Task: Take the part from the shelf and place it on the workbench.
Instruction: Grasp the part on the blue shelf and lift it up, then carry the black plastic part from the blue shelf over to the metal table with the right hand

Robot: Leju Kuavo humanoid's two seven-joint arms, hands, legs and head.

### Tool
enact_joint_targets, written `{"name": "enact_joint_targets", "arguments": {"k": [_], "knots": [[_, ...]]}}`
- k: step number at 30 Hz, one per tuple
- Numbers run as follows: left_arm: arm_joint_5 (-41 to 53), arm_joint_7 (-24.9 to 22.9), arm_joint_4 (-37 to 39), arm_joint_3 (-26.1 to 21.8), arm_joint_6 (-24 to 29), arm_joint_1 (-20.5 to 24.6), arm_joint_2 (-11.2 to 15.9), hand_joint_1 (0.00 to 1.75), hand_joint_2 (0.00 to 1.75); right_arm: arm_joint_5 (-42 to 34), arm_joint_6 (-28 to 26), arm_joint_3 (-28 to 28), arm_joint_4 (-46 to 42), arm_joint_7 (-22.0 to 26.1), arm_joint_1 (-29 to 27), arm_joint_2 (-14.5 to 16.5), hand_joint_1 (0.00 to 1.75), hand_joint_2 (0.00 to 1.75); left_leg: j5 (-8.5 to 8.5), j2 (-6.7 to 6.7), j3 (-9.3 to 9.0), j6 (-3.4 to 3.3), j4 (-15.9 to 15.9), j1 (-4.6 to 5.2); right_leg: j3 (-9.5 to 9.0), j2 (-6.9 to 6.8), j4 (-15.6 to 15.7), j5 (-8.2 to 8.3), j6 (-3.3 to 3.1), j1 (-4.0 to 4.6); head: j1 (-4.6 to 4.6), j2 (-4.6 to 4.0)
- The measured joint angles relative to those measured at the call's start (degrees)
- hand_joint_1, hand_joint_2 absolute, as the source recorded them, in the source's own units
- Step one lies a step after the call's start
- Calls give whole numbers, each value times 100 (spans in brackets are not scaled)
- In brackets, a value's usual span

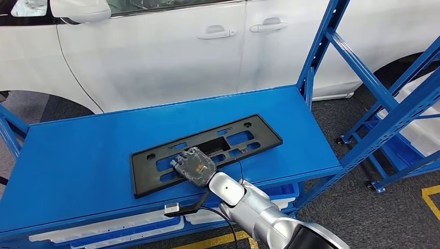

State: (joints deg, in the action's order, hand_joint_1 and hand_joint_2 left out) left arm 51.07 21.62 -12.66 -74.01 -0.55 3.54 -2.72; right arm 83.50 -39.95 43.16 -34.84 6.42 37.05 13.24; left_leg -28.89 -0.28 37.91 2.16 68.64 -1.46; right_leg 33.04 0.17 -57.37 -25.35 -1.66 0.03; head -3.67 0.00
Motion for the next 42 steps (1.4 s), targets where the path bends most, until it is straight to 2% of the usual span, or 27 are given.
{"name": "enact_joint_targets", "arguments": {"k": [2, 3, 5, 7, 9, 11, 12, 13, 14, 16, 18, 20, 23, 24, 25, 27, 28, 29, 30, 32, 33, 34, 37, 39, 40, 42], "knots": [[16, -5, 0, 3, -8, 17, 4, 0, 175, -704, -10, -446, -886, 1050, -252, -55, 175, 175, 272, 1, -355, -41, -731, 9, 22, 11, -72, -49, 46, 20, 1, 0], [25, -6, 0, 6, -22, 27, 4, 0, 175, -1186, -15, -710, -1321, 1623, -373, -71, 175, 175, 310, -4, -435, -73, -913, 18, 41, 11, -101, -65, 70, 32, 1, 0], [33, 9, 0, 11, -58, 40, 3, 0, 175, -2345, -18, -1183, -2152, 2597, -619, -122, 175, 175, 296, -33, -435, -150, -960, 36, 64, -1, -120, -72, 122, 45, 1, 0], [35, 46, 1, 15, -86, 36, -1, 0, 175, -3398, -19, -1502, -2996, 3039, -852, -251, 175, 175, 312, -46, -433, -221, -976, 21, 81, -13, -178, -133, 188, 30, 1, 0], [34, 81, 1, 16, -102, 40, -5, 0, 175, -4126, -23, -1653, -3831, 3105, -1026, -443, 175, 175, 323, -35, -433, -283, -995, 7, 274, -11, -595, -397, 261, 8, 1, 0], [27, 99, 0, 16, -108, 50, -5, 0, 175, -4665, -9, -1675, -4580, 3109, -1193, -660, 175, 175, 317, -20, -427, -310, -995, 13, 662, -12, -1377, -760, 311, -12, 1, 0], [22, 105, 0, 15, -109, 55, -5, 0, 175, -4924, 26, -1657, -4902, 3110, -1270, -767, 175, 175, 315, -16, -425, -314, -995, 17, 829, -12, -1697, -860, 324, -21, 0, 0], [16, 110, 0, 15, -109, 61, -5, 0, 175, -5206, 85, -1625, -5203, 3111, -1327, -871, 175, 175, 313, -16, -427, -315, -994, 20, 913, -12, -1838, -854, 328, -28, 0, 0], [11, 114, 0, 15, -109, 68, -5, 0, 175, -5489, 170, -1582, -5481, 3112, -1360, -971, 175, 175, 310, -17, -432, -315, -994, 22, 882, -12, -1741, -735, 321, -31, 0, 0], [4, 126, 0, 15, -109, 82, -8, 0, 175, -6004, 408, -1492, -6005, 3113, -1379, -1139, 175, 175, 299, -20, -451, -305, -994, 23, 525, -12, -968, -304, 281, -28, 1, 0], [1, 136, 0, 15, -108, 94, -15, 0, 175, -6441, 752, -1423, -6486, 3113, -1385, -1257, 175, 175, 287, -23, -457, -271, -994, 37, 199, -11, -278, -44, 229, -1, 1, 0], [-13, 139, 1, 15, -104, 104, -19, 0, 175, -6953, 1252, -1378, -6894, 3113, -1421, -1346, 175, 175, 286, -24, -457, -216, -1006, 46, 137, -10, -117, -28, 184, 33, 0, 0], [-44, 138, 1, 10, -90, 115, -23, 0, 175, -7867, 2280, -1363, -7311, 3110, -1538, -1404, 175, 175, 222, -16, -470, -124, -976, 52, 97, -16, -43, 2, 90, 0, 0, 0], [-55, 138, 2, 5, -83, 120, -27, 0, 175, -8158, 2655, -1365, -7388, 3104, -1575, -1406, 175, 175, 110, -12, -409, -105, -818, 55, 75, -19, -10, 16, 55, -17, 0, 0], [-71, 138, 2, -1, -76, 125, -30, 0, 175, -8441, 3042, -1367, -7435, 3094, -1615, -1407, 175, 175, -59, -7, -283, -93, -529, 50, 58, -23, 10, 24, 28, -21, 0, 0], [-100, 138, 2, -11, -64, 130, -34, 0, 175, -8859, 3669, -1374, -7459, 3077, -1715, -1407, 175, 175, -414, -5, 85, -77, 255, 48, 54, -24, 13, 21, -2, -2, 0, 0], [-109, 138, 2, -14, -60, 127, -34, 0, 175, -8978, 3863, -1375, -7458, 3073, -1771, -1407, 175, 175, -488, -5, 223, -72, 534, 48, 54, -24, 10, 18, -7, 8, 0, 0], [-113, 138, 2, -15, -57, 125, -34, 0, 175, -9039, 3966, -1378, -7457, 3073, -1816, -1407, 175, 175, -447, -5, 265, -75, 605, 48, 51, -23, 6, 15, -10, 17, 0, 0], [-115, 138, 2, -15, -57, 124, -34, 0, 175, -9089, 4047, -1380, -7457, 3069, -1843, -1407, 175, 175, -294, -5, 185, -85, 426, 48, 46, -21, -2, 10, -10, 24, 0, 0], [-120, 136, 1, -17, -56, 132, -34, 0, 175, -9238, 4246, -1387, -7457, 3046, -1864, -1407, 175, 175, 105, -5, -205, -126, -379, 53, 30, -16, -24, -9, 4, 39, 0, 0], [-122, 131, 1, -20, -57, 140, -34, 0, 175, -9346, 4423, -1391, -7454, 3031, -1879, -1407, 175, 175, 231, -6, -381, -149, -737, 62, 30, -12, -40, -20, 20, 52, 1, 0], [-125, 124, 1, -28, -61, 149, -34, 0, 175, -9453, 4648, -1390, -7446, 3032, -1917, -1408, 175, 175, 283, -9, -486, -172, -956, 73, 33, -11, -51, -26, 43, 59, 1, 0], [-132, 78, 2, -66, -99, 149, -42, 0, 175, -9690, 5496, -1308, -7382, 3080, -2137, -1415, 175, 175, 301, -18, -523, -244, -1068, 81, 45, -12, -57, -29, 127, 55, 0, 0], [-115, 26, 2, -85, -131, 152, -55, 0, 175, -9766, 5875, -1191, -7338, 3089, -2249, -1416, 175, 175, 334, -13, -537, -301, -1111, 59, 123, -9, -246, -174, 192, 40, 1, 0], [-98, -11, 2, -90, -143, 160, -61, 0, 175, -9790, 5974, -1136, -7321, 3089, -2282, -1415, 175, 175, 347, -9, -541, -321, -1126, 49, 237, -8, -497, -329, 224, 26, 1, 0], [-52, -118, 2, -92, -157, 170, -62, 0, 175, -9810, 6048, -1043, -7293, 3088, -2342, -1411, 175, 175, 350, -6, -529, -332, -1124, 53, 583, -10, -1238, -690, 276, -15, 1, 0]]}}
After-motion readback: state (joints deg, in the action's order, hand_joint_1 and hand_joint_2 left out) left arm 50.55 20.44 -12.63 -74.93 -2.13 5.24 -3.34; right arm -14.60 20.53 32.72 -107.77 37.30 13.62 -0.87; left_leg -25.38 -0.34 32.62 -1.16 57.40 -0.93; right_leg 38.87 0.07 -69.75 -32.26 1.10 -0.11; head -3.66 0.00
